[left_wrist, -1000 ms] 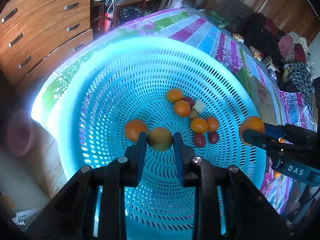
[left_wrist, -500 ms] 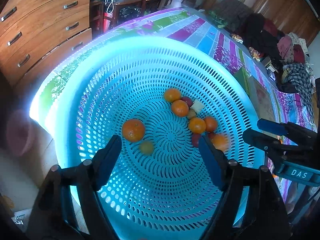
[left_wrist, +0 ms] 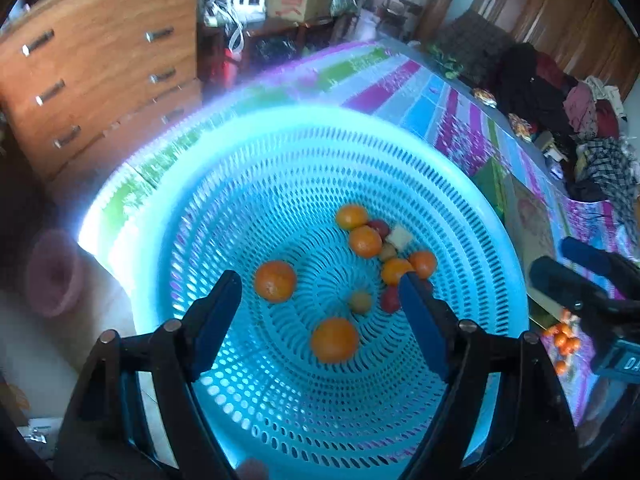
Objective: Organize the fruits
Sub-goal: 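Move both open tools away from the colander toward the fruit pile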
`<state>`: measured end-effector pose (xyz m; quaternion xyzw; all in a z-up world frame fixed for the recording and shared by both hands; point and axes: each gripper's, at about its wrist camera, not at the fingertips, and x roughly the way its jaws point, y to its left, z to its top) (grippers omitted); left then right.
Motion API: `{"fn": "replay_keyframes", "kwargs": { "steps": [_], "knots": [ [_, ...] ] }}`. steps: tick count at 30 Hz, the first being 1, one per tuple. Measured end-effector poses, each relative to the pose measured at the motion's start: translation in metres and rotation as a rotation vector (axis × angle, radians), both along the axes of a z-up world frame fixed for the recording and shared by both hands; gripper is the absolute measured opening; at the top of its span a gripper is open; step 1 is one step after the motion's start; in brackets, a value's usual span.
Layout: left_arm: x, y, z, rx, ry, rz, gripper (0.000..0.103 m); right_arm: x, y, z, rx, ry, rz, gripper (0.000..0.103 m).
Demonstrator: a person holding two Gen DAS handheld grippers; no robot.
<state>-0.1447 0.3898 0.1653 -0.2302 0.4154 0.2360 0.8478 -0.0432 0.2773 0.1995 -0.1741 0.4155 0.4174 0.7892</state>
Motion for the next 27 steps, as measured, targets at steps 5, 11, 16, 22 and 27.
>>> {"fn": "replay_keyframes", "kwargs": {
  "steps": [5,11,16,22,27],
  "knots": [
    [-0.007,-0.009,0.020,0.081,-0.087,0.017,0.096,-0.007,-0.018,0.018,0.064,-0.069,-0.037,0.092],
    [-0.015,-0.019,0.039,0.157,-0.166,0.034,0.103,-0.016,-0.045,0.029,0.118,-0.118,-0.075,0.092],
    [-0.017,-0.027,0.050,0.172,-0.219,0.023,0.103,-0.023,-0.077,0.032,0.137,-0.176,-0.127,0.092],
    [-0.012,-0.049,0.059,0.205,-0.239,0.012,0.103,-0.031,-0.120,0.031,0.129,-0.232,-0.195,0.092],
    [-0.003,-0.069,0.065,0.238,-0.216,0.004,0.103,-0.030,-0.153,0.026,0.125,-0.223,-0.255,0.092]
  ]
}}
